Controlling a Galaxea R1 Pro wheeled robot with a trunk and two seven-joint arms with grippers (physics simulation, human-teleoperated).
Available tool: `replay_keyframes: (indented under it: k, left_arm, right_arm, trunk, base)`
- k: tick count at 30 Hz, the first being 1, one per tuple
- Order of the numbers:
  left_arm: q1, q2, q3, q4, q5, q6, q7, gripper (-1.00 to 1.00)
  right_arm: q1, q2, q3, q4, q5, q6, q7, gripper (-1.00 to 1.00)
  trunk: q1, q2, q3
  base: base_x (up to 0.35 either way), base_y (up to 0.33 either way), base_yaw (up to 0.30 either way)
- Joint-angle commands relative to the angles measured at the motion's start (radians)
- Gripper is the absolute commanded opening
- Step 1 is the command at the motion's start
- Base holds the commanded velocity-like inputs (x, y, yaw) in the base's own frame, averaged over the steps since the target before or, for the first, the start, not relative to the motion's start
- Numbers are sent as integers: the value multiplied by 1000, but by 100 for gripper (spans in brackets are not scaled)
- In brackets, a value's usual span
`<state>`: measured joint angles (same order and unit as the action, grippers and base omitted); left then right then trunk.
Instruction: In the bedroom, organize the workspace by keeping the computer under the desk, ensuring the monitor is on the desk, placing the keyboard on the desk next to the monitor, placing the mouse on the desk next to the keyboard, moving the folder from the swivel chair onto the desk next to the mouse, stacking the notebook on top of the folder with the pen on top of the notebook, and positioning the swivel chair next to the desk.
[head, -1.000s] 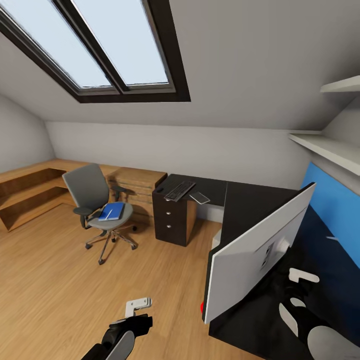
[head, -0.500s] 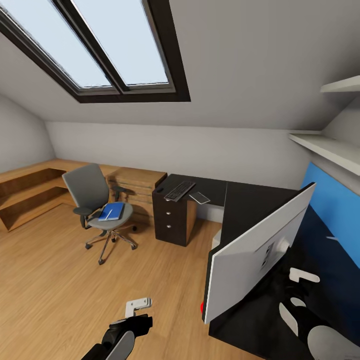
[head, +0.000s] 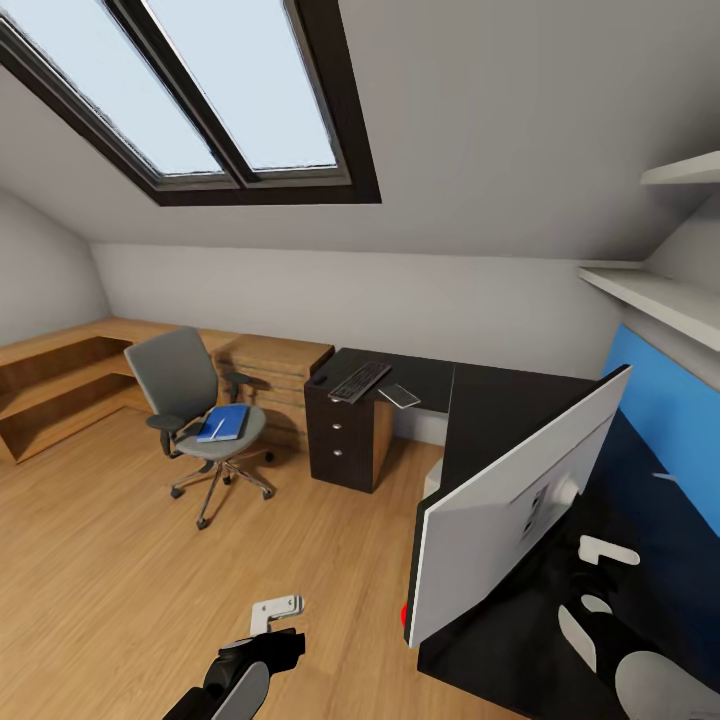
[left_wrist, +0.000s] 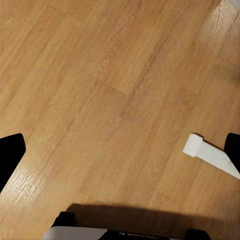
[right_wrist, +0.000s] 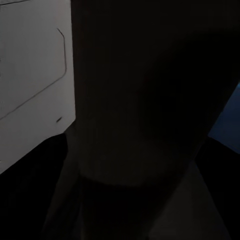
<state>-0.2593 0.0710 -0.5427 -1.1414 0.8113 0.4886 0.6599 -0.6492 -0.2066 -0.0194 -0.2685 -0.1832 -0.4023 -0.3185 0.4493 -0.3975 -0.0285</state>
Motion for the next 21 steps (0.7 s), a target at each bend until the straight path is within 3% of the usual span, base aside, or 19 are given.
replay_keyframes:
  k: [1,9,15,21]
  left_arm:
    - [-1,1,-3,-1,8,1,9,100]
    - [-1,3,-3,1,8,1,9,100]
    - [-1,2,-5,8,7,0,9,100]
    - [-1,3,-5,35,5,-1,9,100]
  right_arm:
    - [-1,0,2,0,-6,-6,4,-100]
    - [-1,0,2,0,-5,-4,4,-100]
    - [-1,0,2,0,-5,-3,4,-100]
    - [-1,1,2,-2,-4,3,4,-100]
  trunk:
    - [1,-2,-2]
    - [1,-2,-2]
    - [1,-2,-2]
    - [1,-2,-2]
  base:
    - [0,0,0]
    - [3,-15,0]
    - [150,-180,0]
    - [37,-38,0]
